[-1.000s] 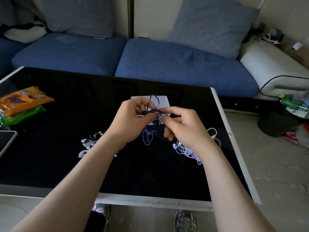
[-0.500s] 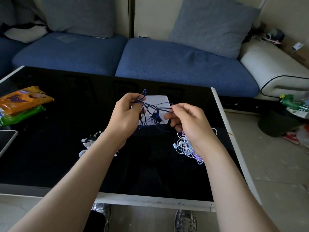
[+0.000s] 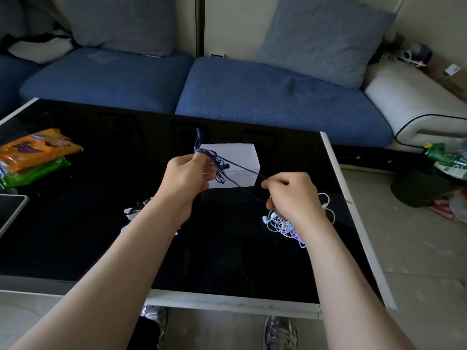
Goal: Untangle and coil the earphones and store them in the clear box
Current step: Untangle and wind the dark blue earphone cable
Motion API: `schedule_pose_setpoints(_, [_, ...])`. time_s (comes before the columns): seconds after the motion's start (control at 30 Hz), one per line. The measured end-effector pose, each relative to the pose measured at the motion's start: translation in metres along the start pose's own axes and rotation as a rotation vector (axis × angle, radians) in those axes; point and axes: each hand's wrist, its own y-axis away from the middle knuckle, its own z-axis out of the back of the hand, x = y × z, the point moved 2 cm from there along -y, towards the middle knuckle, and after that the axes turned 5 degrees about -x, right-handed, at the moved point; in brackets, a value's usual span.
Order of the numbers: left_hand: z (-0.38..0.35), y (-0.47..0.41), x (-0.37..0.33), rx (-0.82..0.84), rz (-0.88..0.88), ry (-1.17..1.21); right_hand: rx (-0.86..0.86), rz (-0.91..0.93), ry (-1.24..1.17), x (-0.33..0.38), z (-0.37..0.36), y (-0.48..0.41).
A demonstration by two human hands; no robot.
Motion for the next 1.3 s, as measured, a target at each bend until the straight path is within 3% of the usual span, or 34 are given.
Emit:
schedule_pose_setpoints(0.13, [-0.003, -0.002, 0.0, 0.012, 0.076, 0.114, 0.006, -0.007, 0.09, 0.004, -0.003, 0.003])
schedule_pose_setpoints(0.27, [-0.002, 0.004, -0.007, 0.127, 0.188, 0.339, 0.29, -0.172, 0.006, 0.013, -0.006, 0.011])
schedule_pose_setpoints(0.37, [-0.001, 0.008, -0.01, 0.222, 0.21, 0.364, 0.428, -0.217, -0.001, 0.009, -0.01, 0.013])
schedule_pose_setpoints(0.6, [-0.01, 0.014, -0.011, 0.37, 0.073, 0.183, 0.362, -0.038, 0.157, 0.001, -0.02, 0.006])
schedule_pose_setpoints(0.8, [-0.007, 0.017, -0.009, 0.404, 0.047, 0.085, 0.024, 0.037, -0.019, 0.007, -0.013, -0.001])
schedule_pose_setpoints(0.93, [-0.01, 0.018, -0.008, 0.448, 0.038, 0.021, 0.139, 0.135, -0.225, 0.02, -0.015, 0.003])
schedule_pose_setpoints(1.03, [-0.012, 0.02, -0.008, 0.466, 0.045, 0.003, 0.141, 0.264, -0.194, 0.022, -0.018, 0.005])
schedule_pose_setpoints(1.3, [-0.01, 0.017, -0.006, 0.448, 0.009, -0.014, 0.239, 0.23, -0.06, 0.022, -0.018, 0.007])
